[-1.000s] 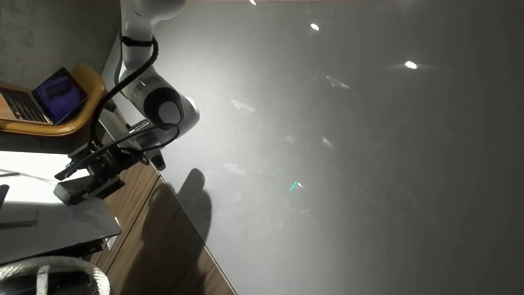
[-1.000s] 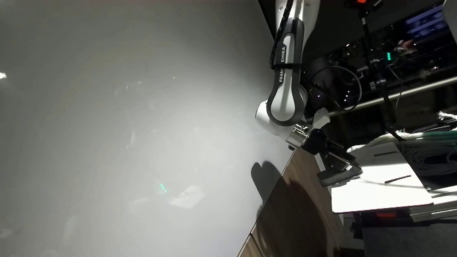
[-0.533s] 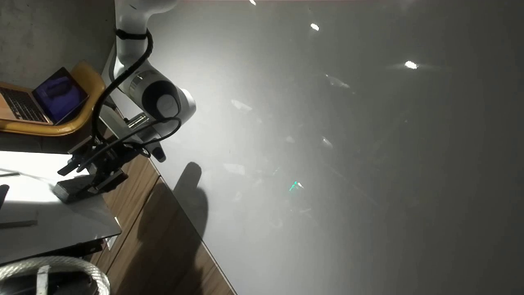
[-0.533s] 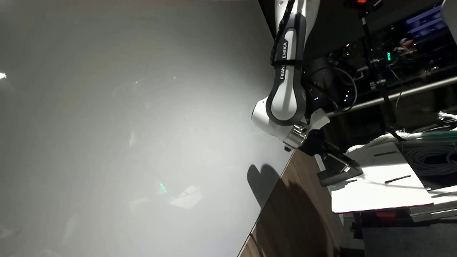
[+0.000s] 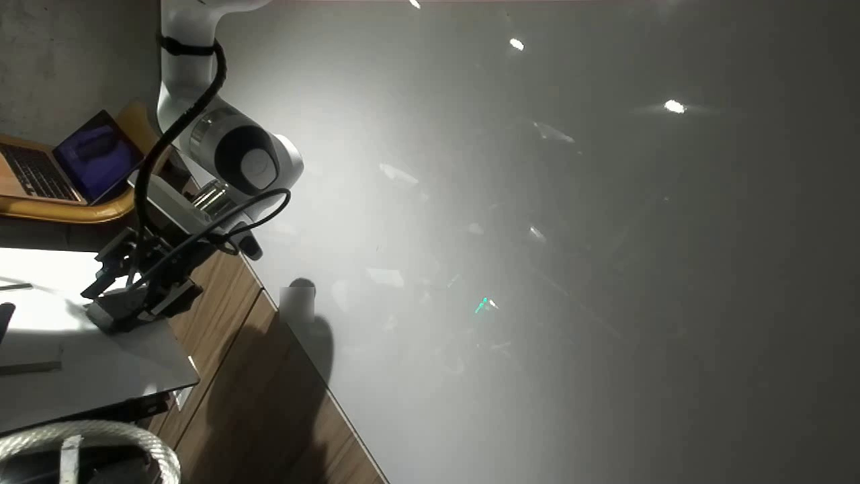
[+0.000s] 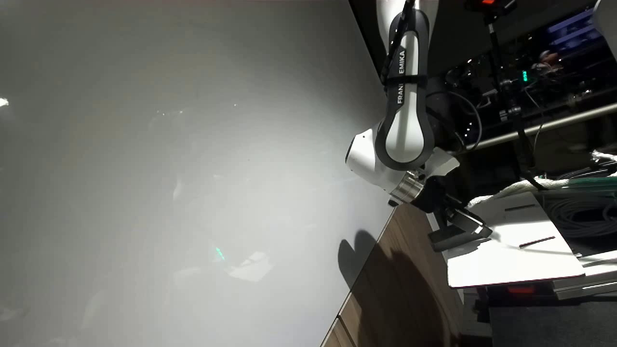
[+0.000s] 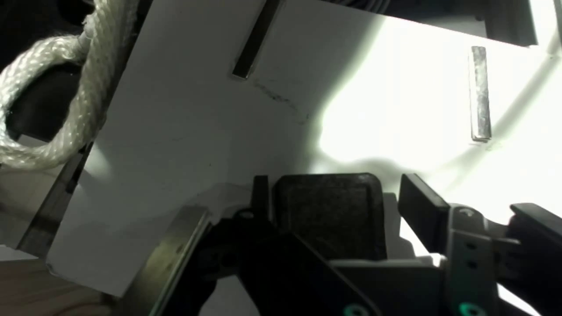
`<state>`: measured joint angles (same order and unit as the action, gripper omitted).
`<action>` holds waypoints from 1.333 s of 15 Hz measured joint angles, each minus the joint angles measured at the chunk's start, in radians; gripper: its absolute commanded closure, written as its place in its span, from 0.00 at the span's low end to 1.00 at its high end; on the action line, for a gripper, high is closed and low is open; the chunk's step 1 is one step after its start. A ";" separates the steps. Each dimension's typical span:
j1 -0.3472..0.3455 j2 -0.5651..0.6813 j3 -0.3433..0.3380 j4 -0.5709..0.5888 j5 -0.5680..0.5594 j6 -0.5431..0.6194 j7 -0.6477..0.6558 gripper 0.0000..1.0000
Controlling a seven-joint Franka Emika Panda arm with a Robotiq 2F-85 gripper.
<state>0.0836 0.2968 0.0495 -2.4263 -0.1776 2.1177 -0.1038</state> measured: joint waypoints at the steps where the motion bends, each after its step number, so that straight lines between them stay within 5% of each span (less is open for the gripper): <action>1: 0.002 -0.004 0.002 -0.006 0.000 0.003 0.000 0.25; 7: 0.038 -0.021 0.047 -0.019 0.000 0.003 0.027 0.25; 10: 0.052 -0.023 0.053 -0.022 -0.001 0.003 0.042 0.13; 11: 0.052 -0.024 0.052 -0.025 -0.005 0.003 0.045 0.35; 12: 0.051 -0.026 0.051 -0.029 -0.014 0.003 0.049 0.33; 17: 0.039 -0.046 0.027 -0.043 -0.053 0.003 0.057 0.00; 20: 0.031 -0.085 0.023 -0.043 -0.058 -0.001 0.057 0.00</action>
<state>0.1145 0.2117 0.0730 -2.4691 -0.2352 2.1164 -0.0470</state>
